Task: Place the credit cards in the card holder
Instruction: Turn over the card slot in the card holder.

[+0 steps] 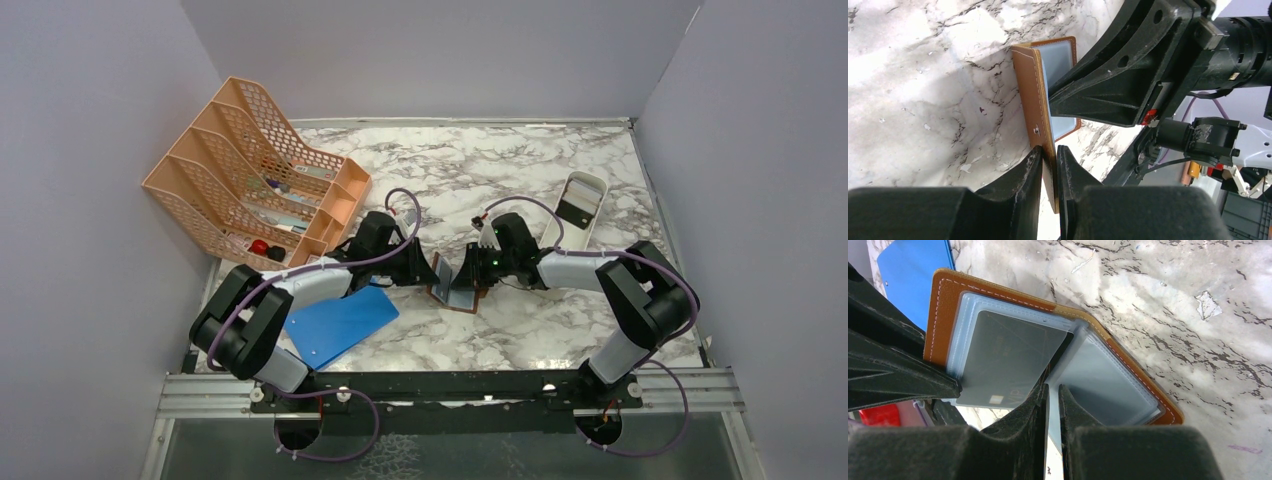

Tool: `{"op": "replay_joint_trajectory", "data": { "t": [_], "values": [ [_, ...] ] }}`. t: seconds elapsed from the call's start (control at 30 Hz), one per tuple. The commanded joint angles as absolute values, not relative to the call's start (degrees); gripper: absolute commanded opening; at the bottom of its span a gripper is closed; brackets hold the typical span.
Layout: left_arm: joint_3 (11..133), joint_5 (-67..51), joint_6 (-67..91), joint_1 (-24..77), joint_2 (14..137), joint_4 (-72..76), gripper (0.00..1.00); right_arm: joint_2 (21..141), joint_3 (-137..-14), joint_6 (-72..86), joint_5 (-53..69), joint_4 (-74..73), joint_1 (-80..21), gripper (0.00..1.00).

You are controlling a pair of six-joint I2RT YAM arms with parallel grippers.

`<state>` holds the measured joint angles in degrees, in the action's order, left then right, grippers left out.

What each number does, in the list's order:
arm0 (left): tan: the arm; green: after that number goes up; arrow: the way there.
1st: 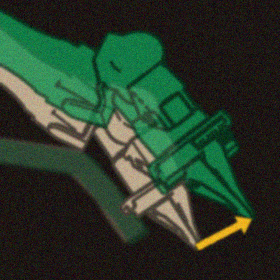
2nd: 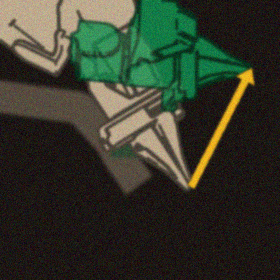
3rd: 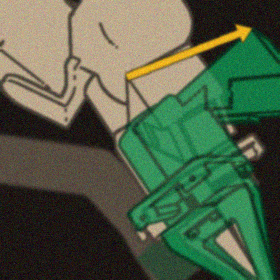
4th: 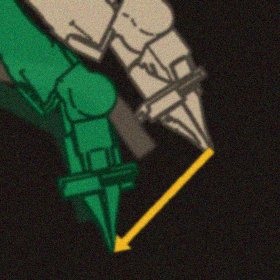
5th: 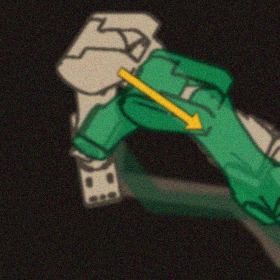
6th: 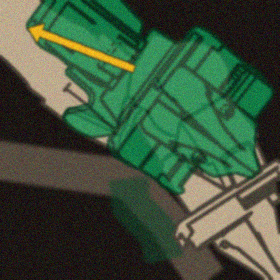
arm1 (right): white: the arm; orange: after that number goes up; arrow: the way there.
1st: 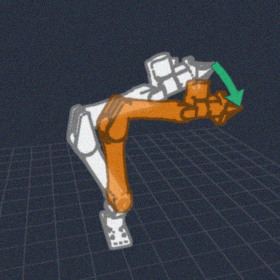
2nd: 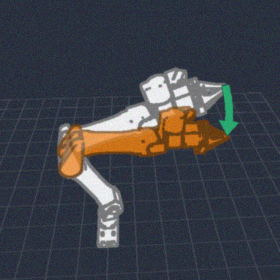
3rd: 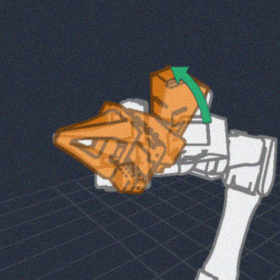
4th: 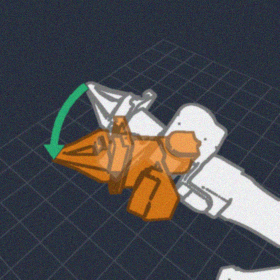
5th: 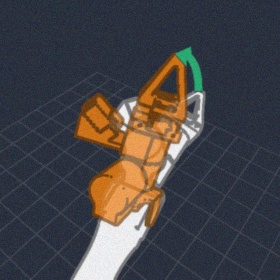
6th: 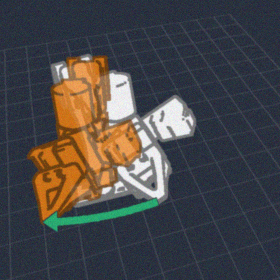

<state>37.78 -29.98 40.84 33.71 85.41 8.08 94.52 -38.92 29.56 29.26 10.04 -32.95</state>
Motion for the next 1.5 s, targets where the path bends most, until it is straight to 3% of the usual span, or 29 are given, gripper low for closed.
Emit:
{"op": "replay_joint_trajectory", "data": {
  "t": [0.0,0.2,0.7,1.07,1.47],
  "values": [
    [36.4,-31.5,42.2,33.7,82.8,14.2,0.19,95.1,-37.8,29.4,29.5,10.3,-33.5,0.18],
    [36.3,-33.4,41.3,33.7,85.0,15.5,0.11,95.1,-37.6,29.8,29.5,11.1,-33.5,0.18],
    [35.5,-37.2,43.4,33.9,86.9,20.8,0.14,95.7,-37.8,29.8,29.8,11.5,-33.5,0.18],
    [35.5,-37.0,44.0,34.2,88.7,22.3,0.08,95.5,-37.9,29.5,29.9,11.2,-33.5,0.18],
    [35.9,-26.7,41.4,34.2,87.2,14.5,0.15,95.3,-37.7,29.6,29.5,11.5,-33.5,0.22]
  ]
}}
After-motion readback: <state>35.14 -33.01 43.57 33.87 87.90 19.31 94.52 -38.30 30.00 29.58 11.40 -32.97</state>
